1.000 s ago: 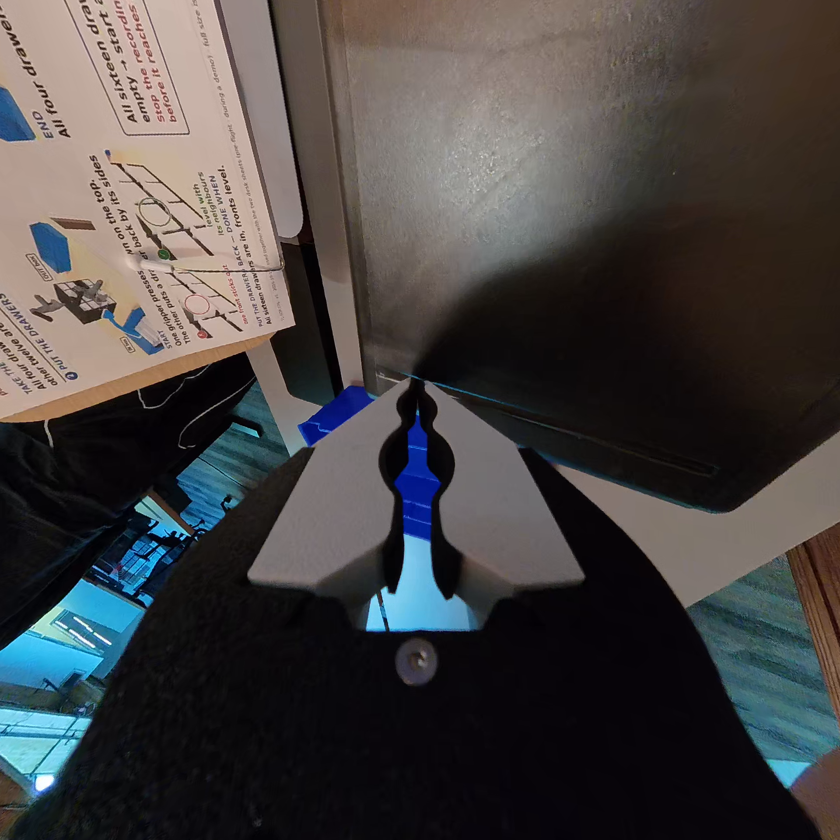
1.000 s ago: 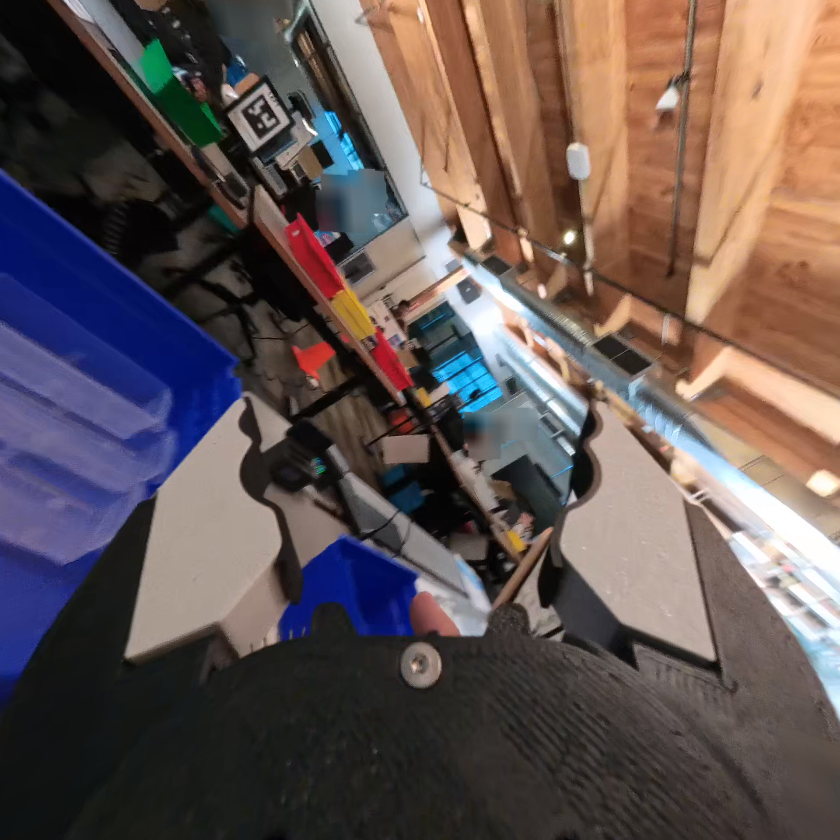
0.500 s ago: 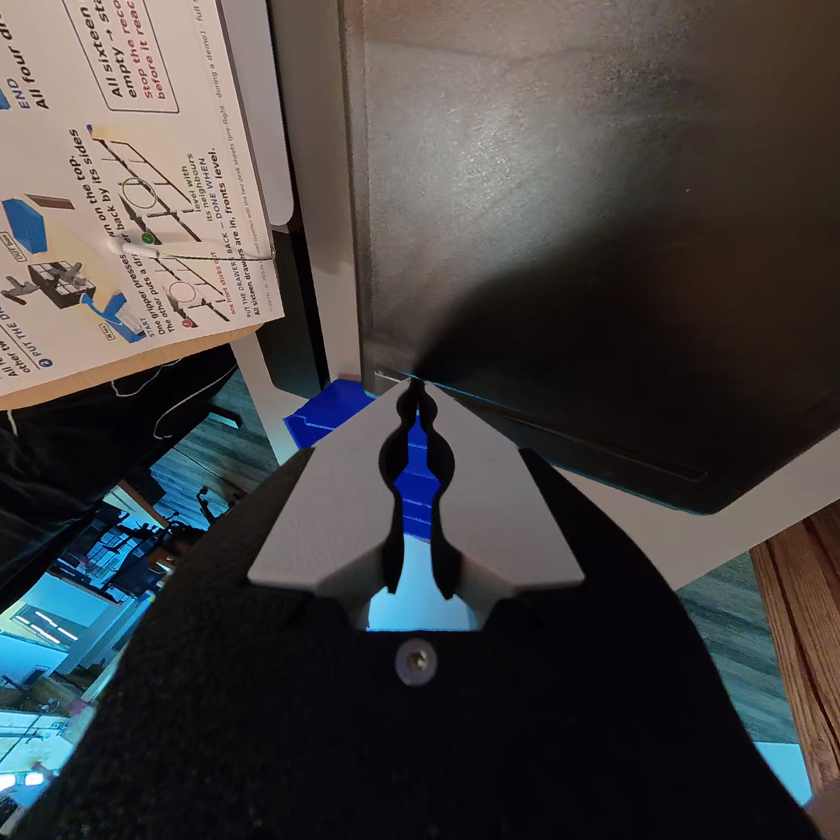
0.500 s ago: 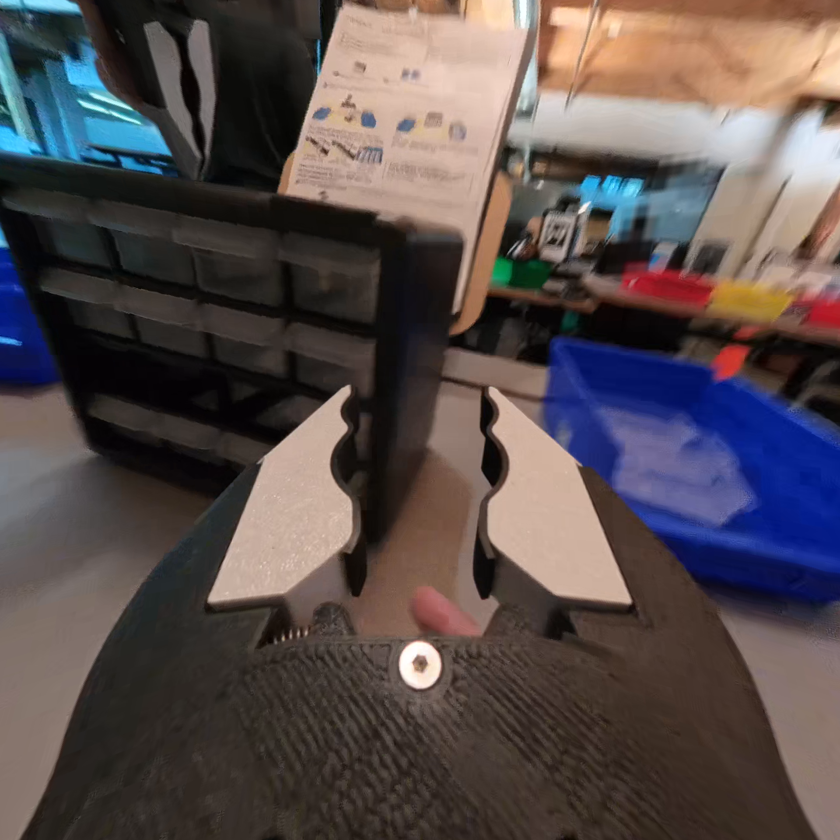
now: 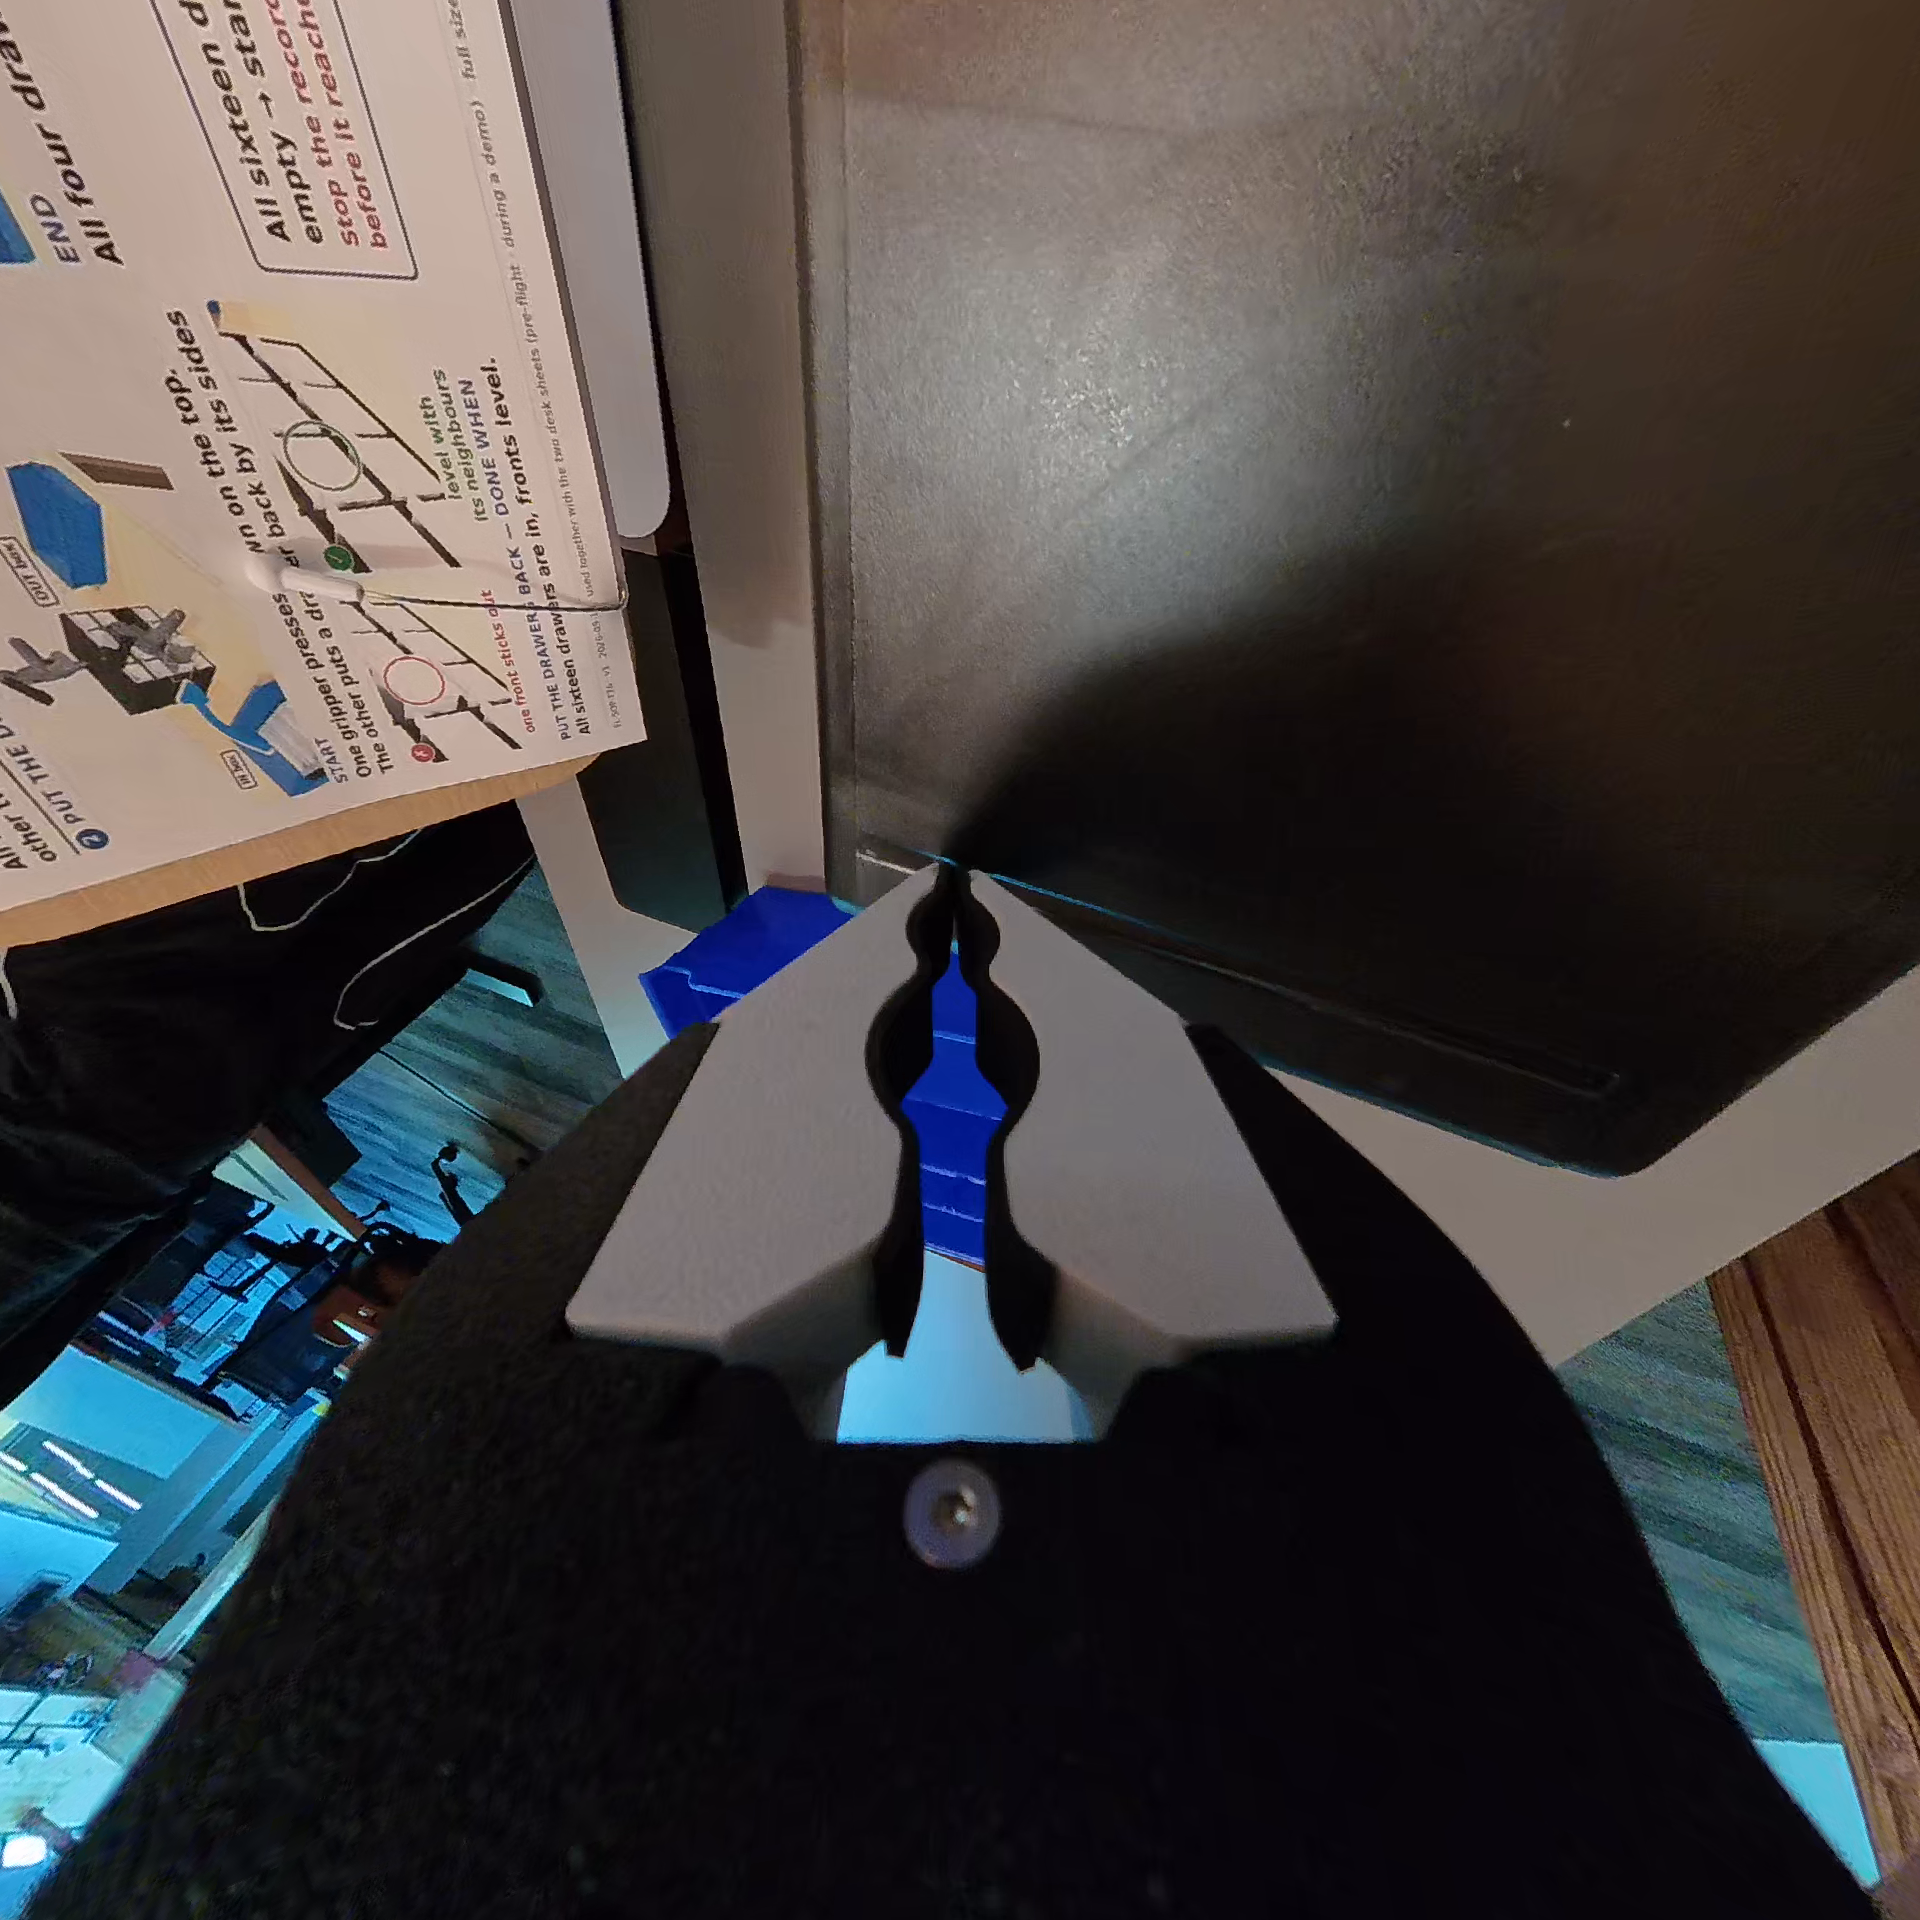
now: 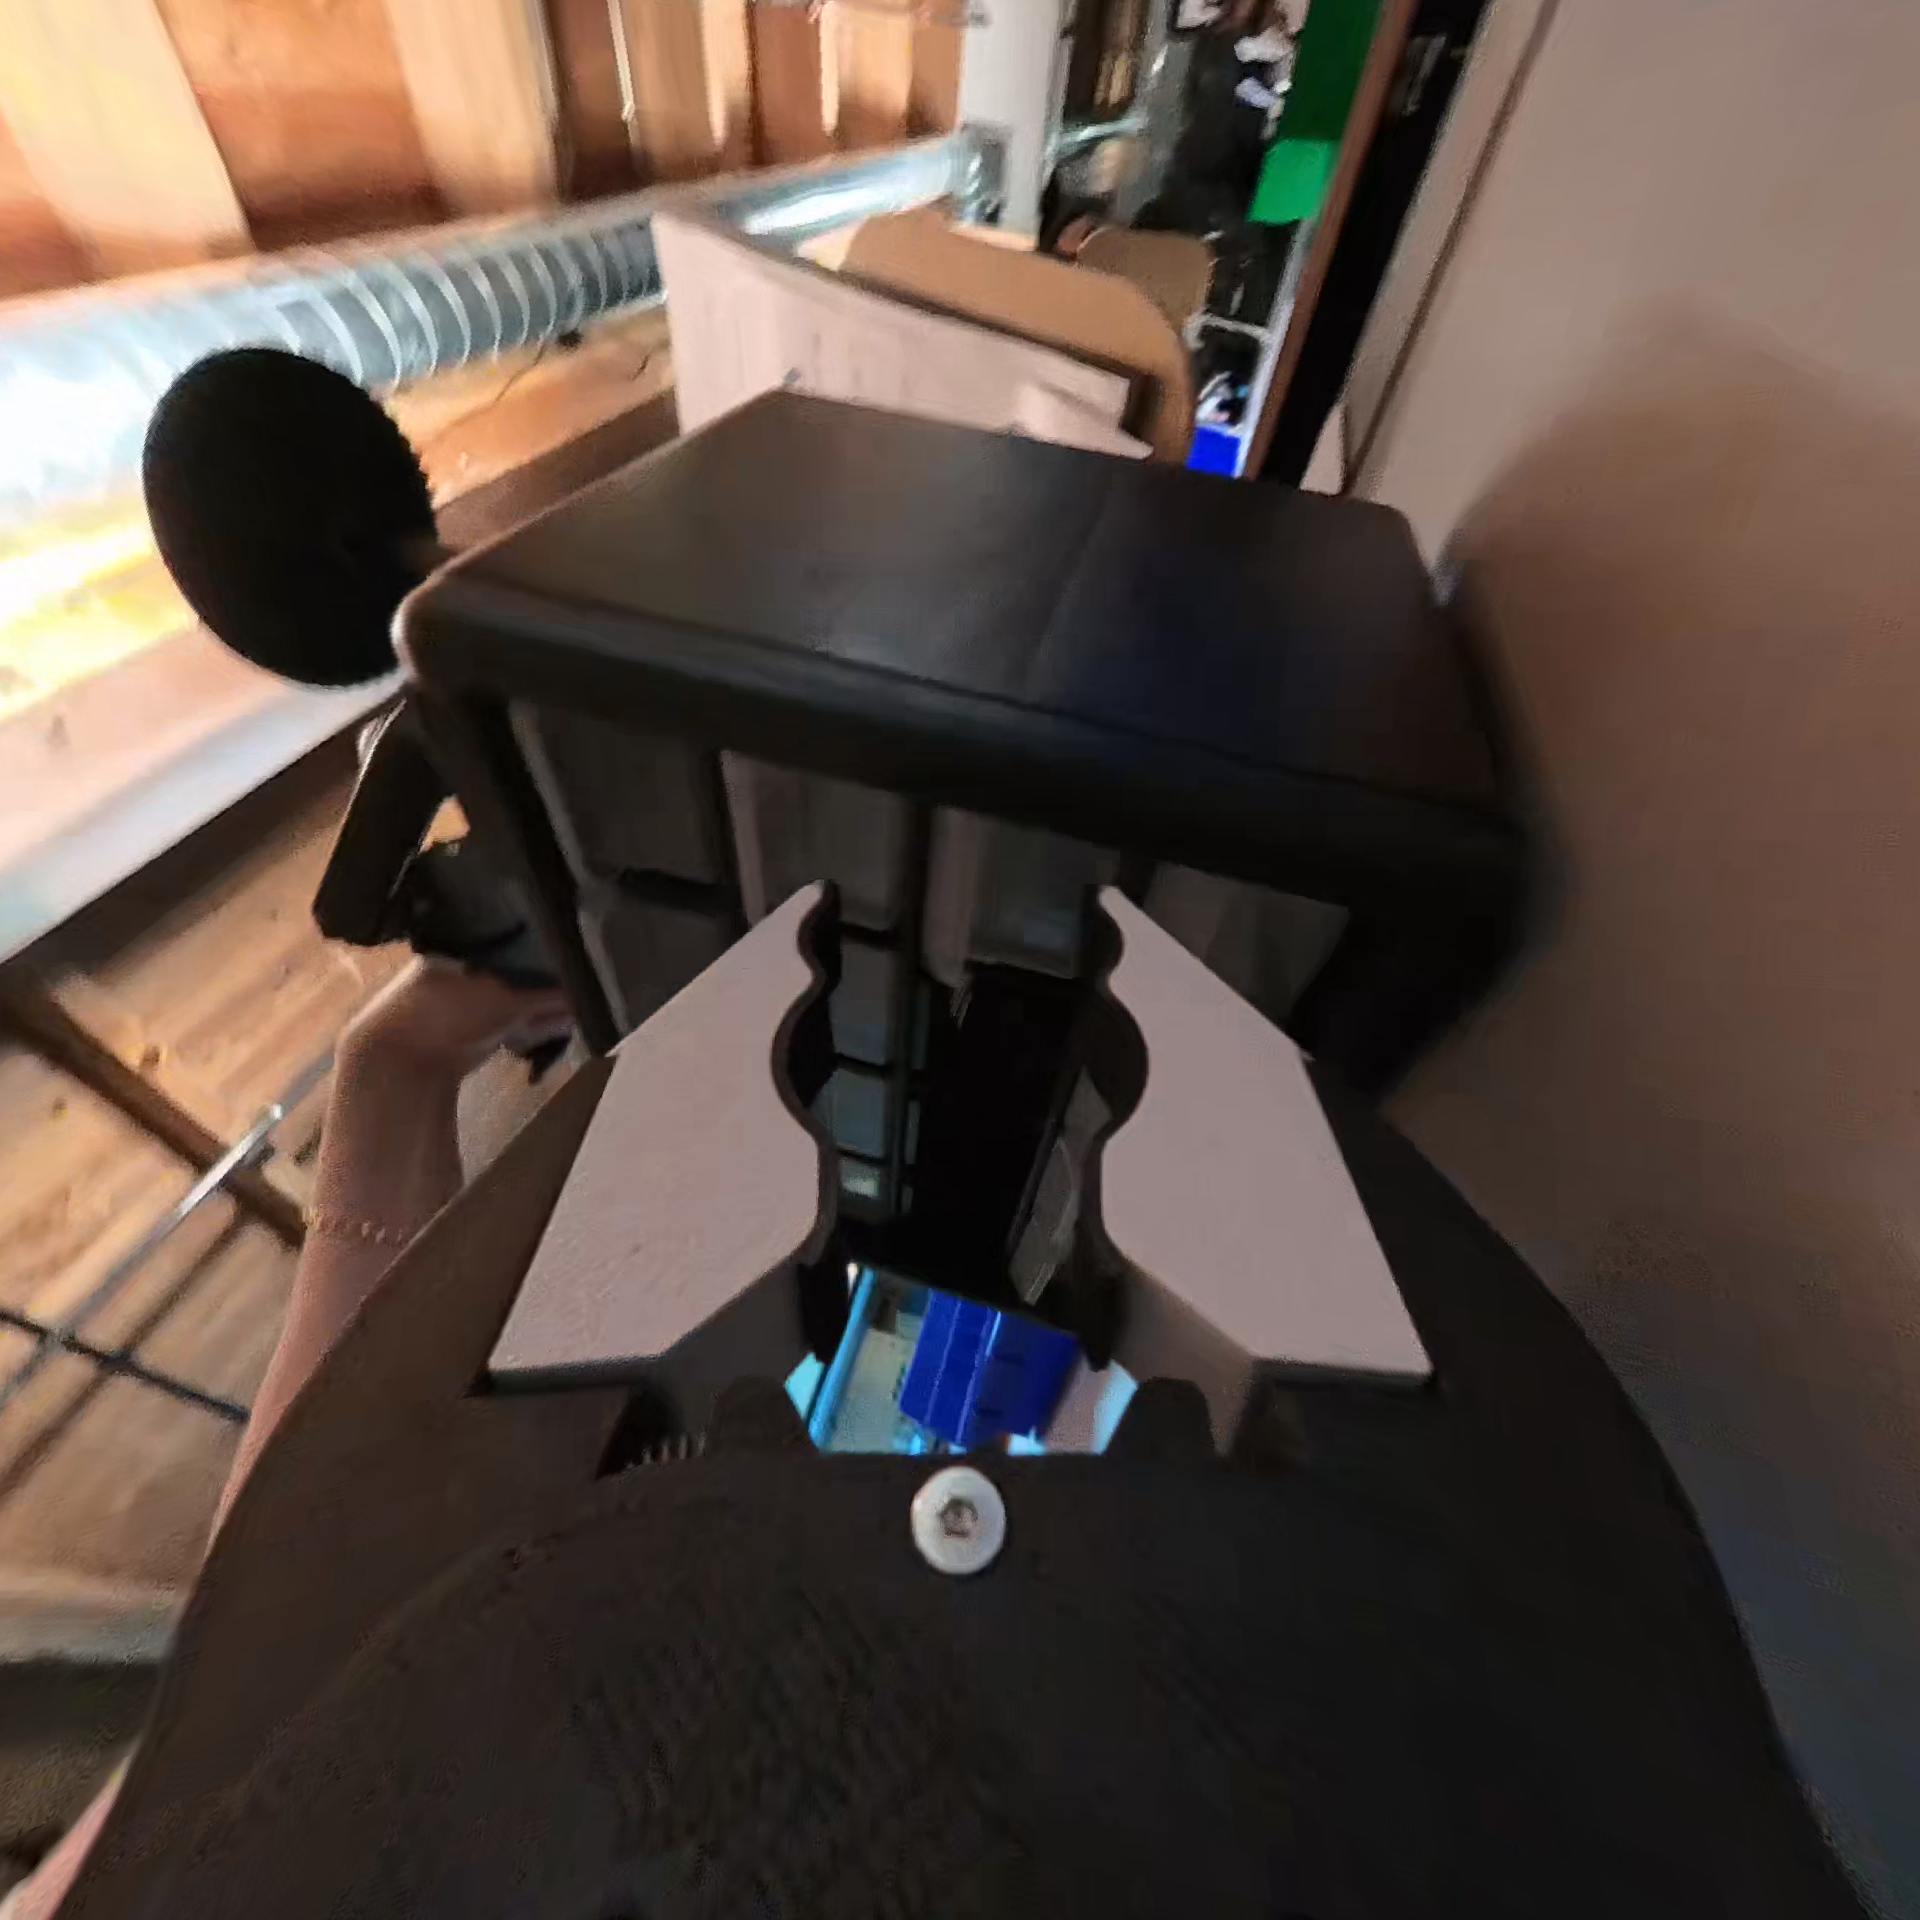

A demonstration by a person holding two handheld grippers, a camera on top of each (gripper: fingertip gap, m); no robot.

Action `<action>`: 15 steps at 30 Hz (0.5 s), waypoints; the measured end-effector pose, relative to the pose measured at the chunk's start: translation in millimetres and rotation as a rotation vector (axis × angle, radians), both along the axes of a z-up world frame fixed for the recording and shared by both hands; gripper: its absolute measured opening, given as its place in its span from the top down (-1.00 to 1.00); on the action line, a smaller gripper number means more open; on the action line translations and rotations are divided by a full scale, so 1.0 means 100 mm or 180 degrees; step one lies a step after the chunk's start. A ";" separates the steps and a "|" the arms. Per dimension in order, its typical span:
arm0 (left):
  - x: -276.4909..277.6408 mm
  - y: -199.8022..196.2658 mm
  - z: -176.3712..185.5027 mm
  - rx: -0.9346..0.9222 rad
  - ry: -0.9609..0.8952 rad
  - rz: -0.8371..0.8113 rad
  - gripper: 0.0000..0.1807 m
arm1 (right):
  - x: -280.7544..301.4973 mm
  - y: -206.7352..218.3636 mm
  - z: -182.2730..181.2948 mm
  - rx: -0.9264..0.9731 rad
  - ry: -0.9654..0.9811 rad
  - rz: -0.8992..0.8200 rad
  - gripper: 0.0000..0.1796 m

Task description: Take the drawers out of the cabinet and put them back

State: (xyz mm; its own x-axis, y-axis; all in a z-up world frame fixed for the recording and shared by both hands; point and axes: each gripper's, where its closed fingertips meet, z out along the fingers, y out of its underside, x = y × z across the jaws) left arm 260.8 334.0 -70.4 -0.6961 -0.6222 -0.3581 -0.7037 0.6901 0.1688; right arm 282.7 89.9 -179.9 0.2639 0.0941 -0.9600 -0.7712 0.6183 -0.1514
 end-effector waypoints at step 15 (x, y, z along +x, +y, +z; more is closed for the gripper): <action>0.00 0.00 0.00 0.0033 0.0001 -0.0042 1.00 | 0.04 0.03 0.03 0.0313 0.0001 -0.0049 0.77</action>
State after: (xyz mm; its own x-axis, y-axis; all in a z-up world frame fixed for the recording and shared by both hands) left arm 260.7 334.2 -70.1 -0.7044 -0.6092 -0.3643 -0.6945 0.6976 0.1761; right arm 286.9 92.5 -177.2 0.2657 0.1838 -0.9464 -0.7615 0.6420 -0.0891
